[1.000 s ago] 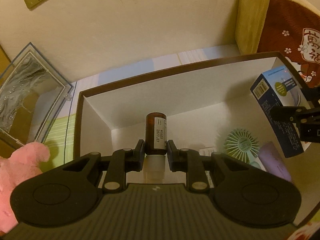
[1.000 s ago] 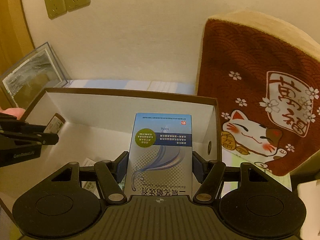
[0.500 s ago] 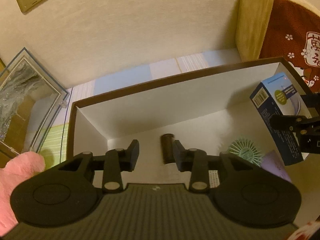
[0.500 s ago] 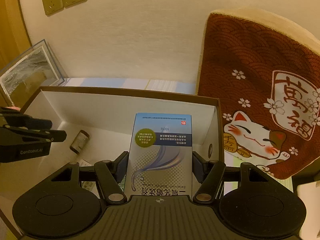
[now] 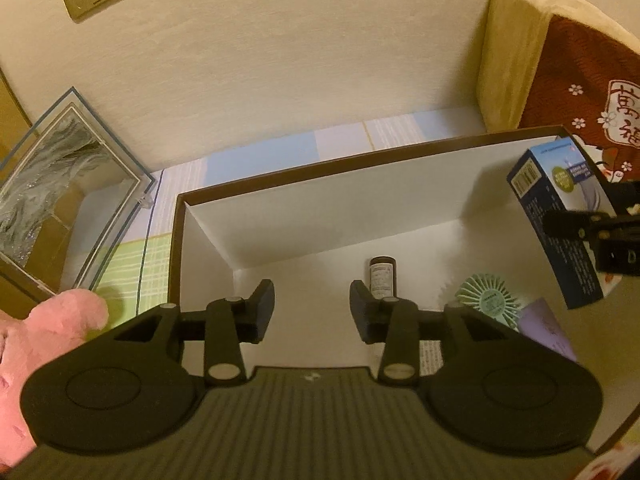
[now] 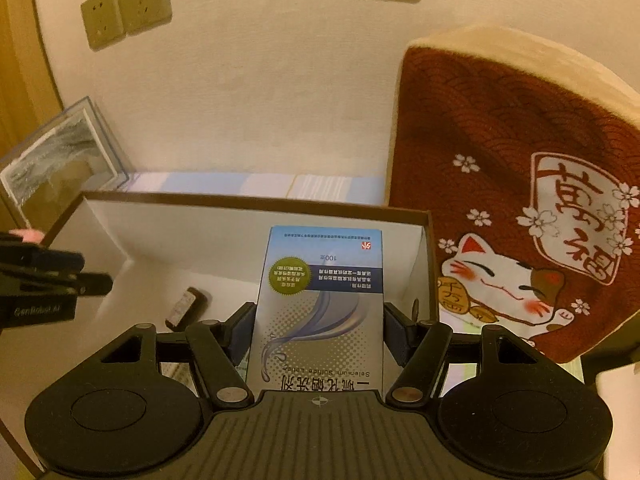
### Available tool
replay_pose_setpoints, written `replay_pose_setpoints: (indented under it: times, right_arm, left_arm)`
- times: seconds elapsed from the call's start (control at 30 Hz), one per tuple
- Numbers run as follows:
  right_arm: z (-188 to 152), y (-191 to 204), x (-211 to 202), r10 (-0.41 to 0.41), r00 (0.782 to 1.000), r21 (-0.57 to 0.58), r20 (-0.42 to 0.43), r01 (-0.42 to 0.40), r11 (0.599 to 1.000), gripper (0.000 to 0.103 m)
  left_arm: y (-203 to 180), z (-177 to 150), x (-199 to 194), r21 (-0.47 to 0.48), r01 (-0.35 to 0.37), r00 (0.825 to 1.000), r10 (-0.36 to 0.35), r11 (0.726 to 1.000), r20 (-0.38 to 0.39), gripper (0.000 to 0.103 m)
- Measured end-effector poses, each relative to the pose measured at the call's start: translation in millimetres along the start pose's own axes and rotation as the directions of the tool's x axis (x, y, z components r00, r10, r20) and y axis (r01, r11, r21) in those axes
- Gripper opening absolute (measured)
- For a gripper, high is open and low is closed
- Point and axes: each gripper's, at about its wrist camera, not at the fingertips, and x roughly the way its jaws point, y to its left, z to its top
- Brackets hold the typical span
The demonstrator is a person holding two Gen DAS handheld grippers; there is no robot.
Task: Organize rigid objects
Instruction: 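Lower the blue medicine box into the box and open the right tool, then withdraw both open tools from the box back toward the table items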
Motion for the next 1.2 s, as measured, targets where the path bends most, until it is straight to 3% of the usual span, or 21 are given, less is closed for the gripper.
replay_pose_setpoints:
  times: [0.23,0.77,1.2]
  right_arm:
    - [-1.8,-1.7,-17.9,-0.009,0.997,-0.006,0.074,0.01,1.0,0.079]
    - [-22.9,-1.1,-67.1,0.043,0.996,0.027,0.075,-0.046,0.999,0.08]
    - [-49.9,9.3,-121.4,0.09,0.991,0.051,0.096,-0.095,0.994,0.08]
  left_arm:
    - [0.3,-4.3,-16.8,-0.007,0.006,1.0,-0.006,1.0,0.023,0.05]
    - [3.1,-21.5,-65.2,-0.042,0.033,0.998,-0.03,0.999,0.056,0.054]
    - [8.4,-50.8,-127.5,-0.093,0.05,0.994,-0.041,0.994,0.096,0.054]
